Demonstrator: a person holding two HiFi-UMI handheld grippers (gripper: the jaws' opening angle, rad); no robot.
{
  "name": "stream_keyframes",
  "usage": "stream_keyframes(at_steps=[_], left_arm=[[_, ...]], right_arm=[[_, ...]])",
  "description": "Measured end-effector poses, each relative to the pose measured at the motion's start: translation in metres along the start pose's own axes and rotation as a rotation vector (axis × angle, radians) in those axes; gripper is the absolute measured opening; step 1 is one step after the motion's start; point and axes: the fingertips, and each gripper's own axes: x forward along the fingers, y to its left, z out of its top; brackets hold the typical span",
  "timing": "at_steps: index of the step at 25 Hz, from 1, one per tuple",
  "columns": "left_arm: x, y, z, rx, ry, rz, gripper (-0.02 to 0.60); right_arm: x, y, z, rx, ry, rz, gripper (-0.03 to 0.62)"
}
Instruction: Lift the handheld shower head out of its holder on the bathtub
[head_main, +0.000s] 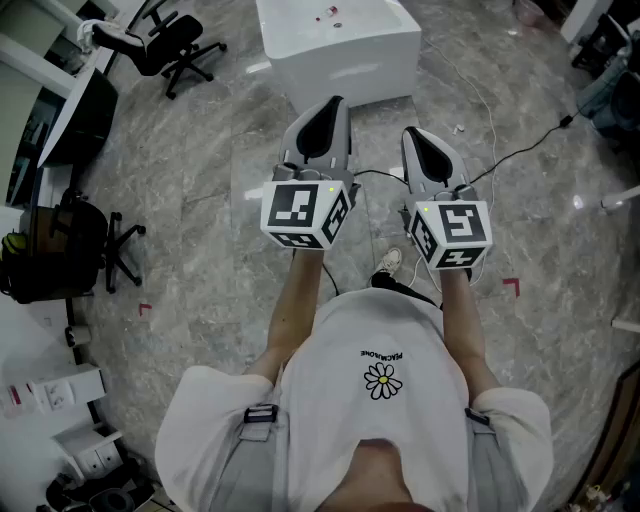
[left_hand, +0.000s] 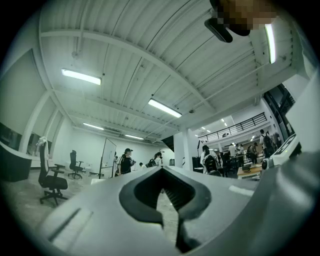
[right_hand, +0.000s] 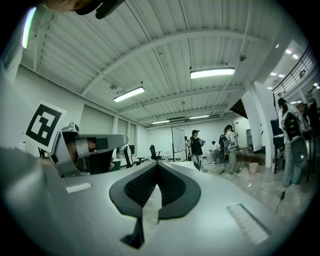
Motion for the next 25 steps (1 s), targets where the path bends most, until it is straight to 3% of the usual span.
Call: stream_keyframes(at_steps=[14, 25], left_arm=[[0.018, 0.056, -0.033, -0.060, 0.047, 0.058, 0.000], [0.076, 0.133, -0.054, -0.017, 0.084, 0.133, 0.000]], right_arm=[[0.054, -0.013, -0.011, 0.039, 0.007, 0.036, 0.023], [0.152, -0.049, -0.014, 0.083, 0.016, 0.149, 0.023]])
